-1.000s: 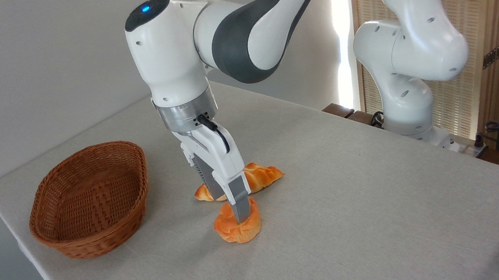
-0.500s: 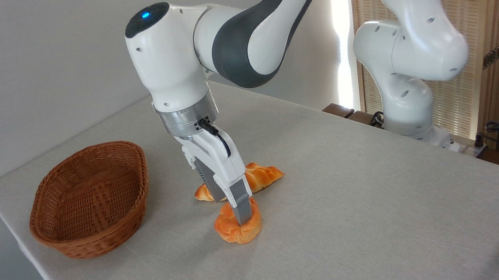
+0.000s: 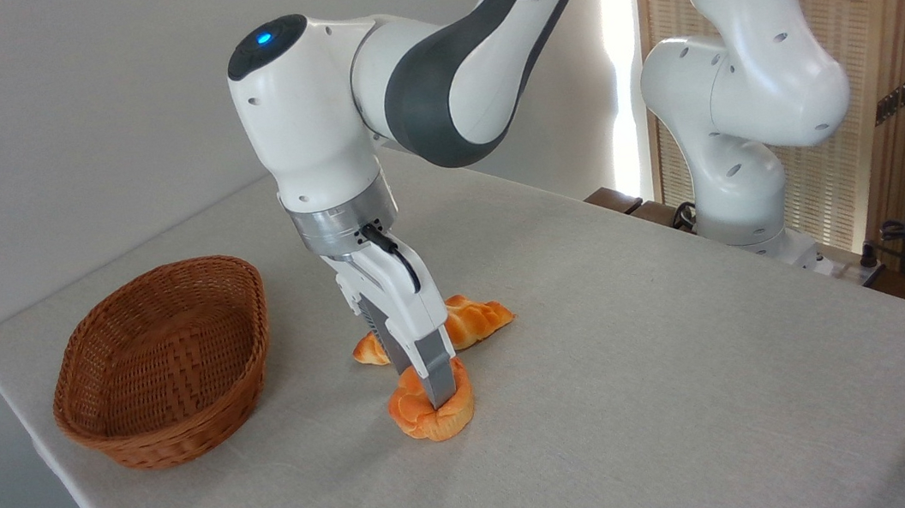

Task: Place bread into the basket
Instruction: 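Close the gripper on the round orange bun, then lift the orange bun and carry it over the wicker basket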

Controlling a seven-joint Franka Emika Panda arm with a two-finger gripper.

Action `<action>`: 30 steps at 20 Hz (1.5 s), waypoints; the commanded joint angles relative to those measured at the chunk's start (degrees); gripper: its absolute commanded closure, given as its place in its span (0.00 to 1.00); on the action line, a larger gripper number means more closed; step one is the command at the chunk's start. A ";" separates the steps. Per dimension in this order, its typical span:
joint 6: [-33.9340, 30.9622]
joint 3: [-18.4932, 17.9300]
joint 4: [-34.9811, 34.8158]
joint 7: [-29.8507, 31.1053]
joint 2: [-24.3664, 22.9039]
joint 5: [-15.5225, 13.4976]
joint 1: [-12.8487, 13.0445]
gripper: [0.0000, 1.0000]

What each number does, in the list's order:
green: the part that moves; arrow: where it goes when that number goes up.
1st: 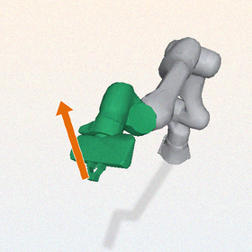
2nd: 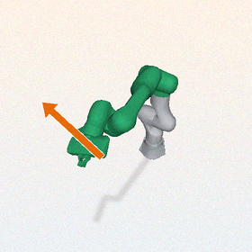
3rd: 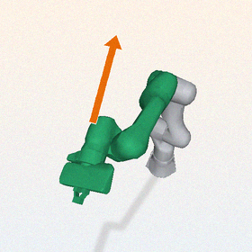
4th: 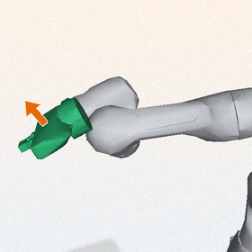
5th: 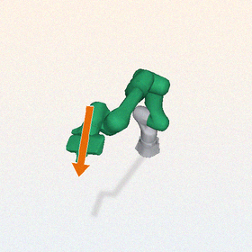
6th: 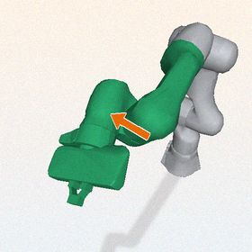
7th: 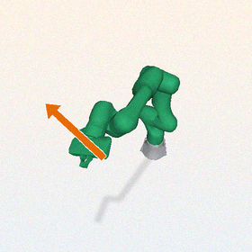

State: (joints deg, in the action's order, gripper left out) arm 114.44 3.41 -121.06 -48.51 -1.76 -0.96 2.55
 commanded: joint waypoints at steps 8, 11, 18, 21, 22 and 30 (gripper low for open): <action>0.87 -0.16 -0.84 -1.06 0.18 0.52 0.09 0.87; 0.43 -0.16 -0.40 -1.14 -0.09 0.52 0.09 0.87; -6.39 0.10 7.13 -0.62 0.17 -1.05 0.09 0.87; -10.19 1.85 13.98 0.00 0.52 -4.21 0.09 0.86; -10.46 2.12 15.23 0.09 0.96 -4.83 0.09 0.85; -6.35 7.47 30.35 12.12 13.70 -10.03 0.09 0.81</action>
State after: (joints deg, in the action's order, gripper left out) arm 106.20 8.05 -100.82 -42.30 2.23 -9.19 2.68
